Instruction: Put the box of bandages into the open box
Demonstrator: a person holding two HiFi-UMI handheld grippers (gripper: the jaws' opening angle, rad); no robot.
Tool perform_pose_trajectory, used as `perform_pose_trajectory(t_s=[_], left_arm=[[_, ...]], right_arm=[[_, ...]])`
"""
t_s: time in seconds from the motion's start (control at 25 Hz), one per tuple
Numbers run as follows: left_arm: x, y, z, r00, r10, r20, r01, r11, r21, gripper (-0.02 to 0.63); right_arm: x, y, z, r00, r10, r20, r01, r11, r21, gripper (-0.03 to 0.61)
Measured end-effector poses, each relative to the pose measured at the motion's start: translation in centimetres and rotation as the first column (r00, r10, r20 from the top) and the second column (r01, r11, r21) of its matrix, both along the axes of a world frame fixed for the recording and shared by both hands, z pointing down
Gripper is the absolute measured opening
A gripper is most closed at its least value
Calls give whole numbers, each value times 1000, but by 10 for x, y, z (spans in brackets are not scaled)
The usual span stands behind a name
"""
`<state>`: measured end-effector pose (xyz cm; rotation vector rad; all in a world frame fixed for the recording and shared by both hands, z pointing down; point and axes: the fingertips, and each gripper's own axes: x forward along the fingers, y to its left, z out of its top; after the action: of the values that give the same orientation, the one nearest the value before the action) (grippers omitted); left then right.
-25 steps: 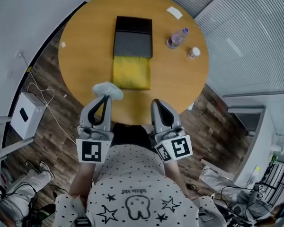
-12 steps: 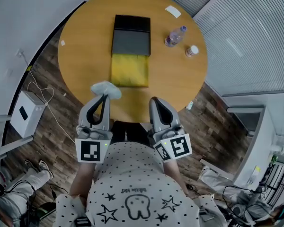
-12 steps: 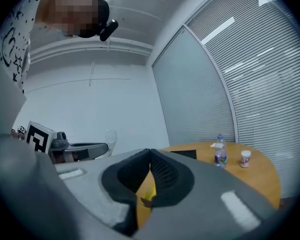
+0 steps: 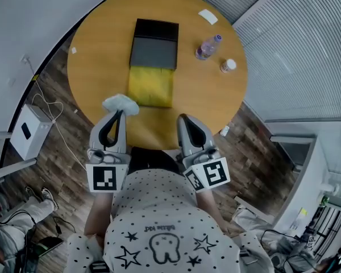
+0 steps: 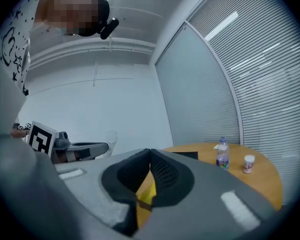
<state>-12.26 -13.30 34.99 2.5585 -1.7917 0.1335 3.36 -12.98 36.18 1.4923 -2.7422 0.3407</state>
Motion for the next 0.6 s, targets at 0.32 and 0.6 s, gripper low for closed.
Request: perform_pose_trajectory(t_s=[0.32, 0.6], left_arm=[[-3, -11, -7, 1000, -12, 9, 12, 1000, 12, 11], [2, -28, -10, 1000, 9, 22, -10, 1000, 19, 11]], right_arm=[[5, -16, -4, 1000, -4, -6, 4, 1000, 12, 5], [17, -30, -2, 1000, 20, -14, -20, 1000, 7, 5]])
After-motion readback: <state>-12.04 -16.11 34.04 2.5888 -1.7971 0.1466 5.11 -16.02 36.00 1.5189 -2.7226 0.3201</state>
